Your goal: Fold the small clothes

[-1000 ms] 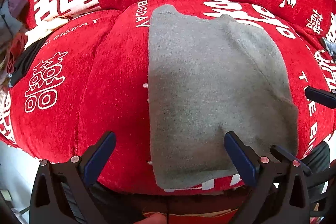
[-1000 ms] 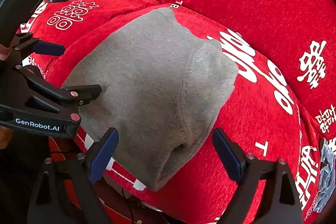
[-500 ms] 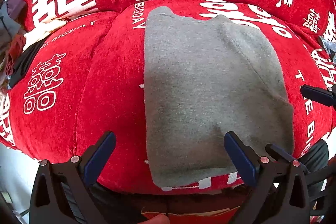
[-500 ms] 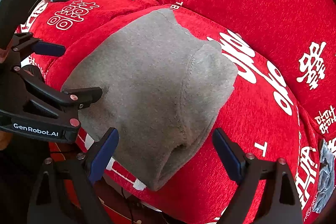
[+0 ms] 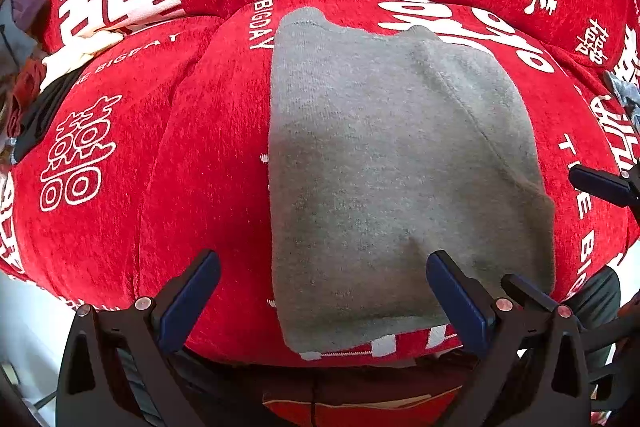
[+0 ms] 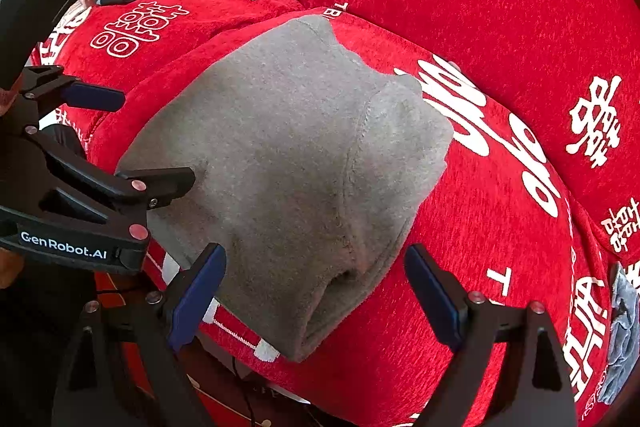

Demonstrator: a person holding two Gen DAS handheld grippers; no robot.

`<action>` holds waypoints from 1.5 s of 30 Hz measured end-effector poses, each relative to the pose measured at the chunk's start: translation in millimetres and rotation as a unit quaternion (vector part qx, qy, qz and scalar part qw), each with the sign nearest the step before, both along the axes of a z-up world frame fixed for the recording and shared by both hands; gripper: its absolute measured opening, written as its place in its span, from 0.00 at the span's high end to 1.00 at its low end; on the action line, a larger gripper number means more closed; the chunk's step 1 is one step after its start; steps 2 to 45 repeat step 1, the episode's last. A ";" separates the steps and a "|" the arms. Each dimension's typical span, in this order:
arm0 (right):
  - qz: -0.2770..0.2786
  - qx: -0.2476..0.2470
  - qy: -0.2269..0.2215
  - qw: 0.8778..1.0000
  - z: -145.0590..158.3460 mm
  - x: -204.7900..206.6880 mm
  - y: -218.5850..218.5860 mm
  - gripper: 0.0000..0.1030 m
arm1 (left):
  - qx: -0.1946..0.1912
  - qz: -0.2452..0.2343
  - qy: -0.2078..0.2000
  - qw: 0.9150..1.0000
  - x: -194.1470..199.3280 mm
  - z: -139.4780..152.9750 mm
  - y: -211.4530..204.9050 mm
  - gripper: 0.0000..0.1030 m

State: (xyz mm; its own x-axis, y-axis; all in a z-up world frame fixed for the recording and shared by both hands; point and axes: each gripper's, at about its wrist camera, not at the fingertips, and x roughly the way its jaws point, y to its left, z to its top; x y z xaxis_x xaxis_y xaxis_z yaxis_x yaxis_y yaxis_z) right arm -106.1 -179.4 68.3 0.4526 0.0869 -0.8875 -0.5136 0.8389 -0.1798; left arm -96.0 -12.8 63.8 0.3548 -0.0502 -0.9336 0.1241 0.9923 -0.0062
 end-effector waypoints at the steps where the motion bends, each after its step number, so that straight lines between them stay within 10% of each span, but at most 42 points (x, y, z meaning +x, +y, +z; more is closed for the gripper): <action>1: 0.000 0.001 0.000 1.000 -0.1 -0.5 -1.6 0.10 | -0.001 -0.001 0.002 1.000 0.1 -0.3 -0.6 0.00; 45: 0.000 0.001 0.000 1.000 -0.1 -0.5 -1.6 0.10 | -0.001 -0.001 0.002 1.000 0.1 -0.3 -0.6 0.00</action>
